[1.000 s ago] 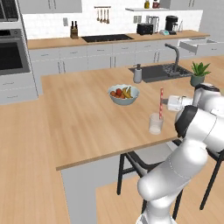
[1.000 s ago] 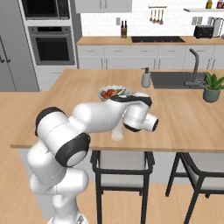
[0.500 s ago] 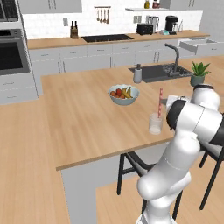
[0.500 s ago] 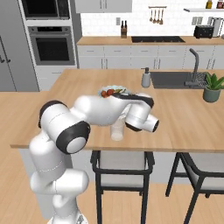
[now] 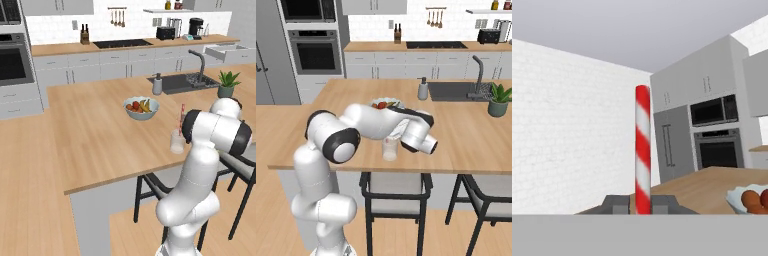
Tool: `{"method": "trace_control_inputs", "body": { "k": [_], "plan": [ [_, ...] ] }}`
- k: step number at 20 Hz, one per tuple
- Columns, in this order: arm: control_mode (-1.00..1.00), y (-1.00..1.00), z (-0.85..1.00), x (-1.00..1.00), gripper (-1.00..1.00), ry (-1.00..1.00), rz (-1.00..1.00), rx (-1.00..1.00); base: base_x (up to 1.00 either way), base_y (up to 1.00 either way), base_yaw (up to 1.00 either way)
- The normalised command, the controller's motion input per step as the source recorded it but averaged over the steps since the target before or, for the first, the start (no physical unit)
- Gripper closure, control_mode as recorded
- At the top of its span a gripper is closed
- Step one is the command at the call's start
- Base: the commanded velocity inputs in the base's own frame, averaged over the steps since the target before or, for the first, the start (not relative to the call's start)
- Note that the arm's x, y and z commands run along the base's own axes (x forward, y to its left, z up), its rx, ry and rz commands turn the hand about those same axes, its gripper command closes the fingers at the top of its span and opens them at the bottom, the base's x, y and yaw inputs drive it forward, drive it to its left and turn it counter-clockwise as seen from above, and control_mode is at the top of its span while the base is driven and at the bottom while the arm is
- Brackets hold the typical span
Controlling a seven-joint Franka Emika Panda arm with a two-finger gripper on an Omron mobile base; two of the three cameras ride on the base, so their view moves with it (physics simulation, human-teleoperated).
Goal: Take a straw from the drawer in front and place it inside the glass cup on the dining counter.
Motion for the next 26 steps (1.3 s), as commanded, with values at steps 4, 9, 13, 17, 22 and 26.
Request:
{"method": "trace_control_inputs", "body": {
  "k": [4,9,13,17,22,26],
  "plan": [
    [-1.00,-0.01,-0.18,0.10,1.00,-0.03,0.00,0.00,0.00,0.00,0.00],
    [-1.00,-0.02,-0.15,0.10,1.00,-0.01,0.00,0.00,0.00,0.00,0.00],
    [-1.00,0.00,-0.09,0.11,1.00,0.00,0.00,0.00,0.00,0.00,0.00],
    [-1.00,0.00,-0.06,0.18,1.00,0.00,0.00,0.00,0.00,0.00,0.00],
    [-1.00,0.00,-0.05,0.21,1.00,0.00,0.00,0.00,0.00,0.00,0.00],
    [-1.00,-0.01,-0.07,0.26,1.00,0.00,0.00,0.00,0.00,0.00,0.00]
  ]
}}
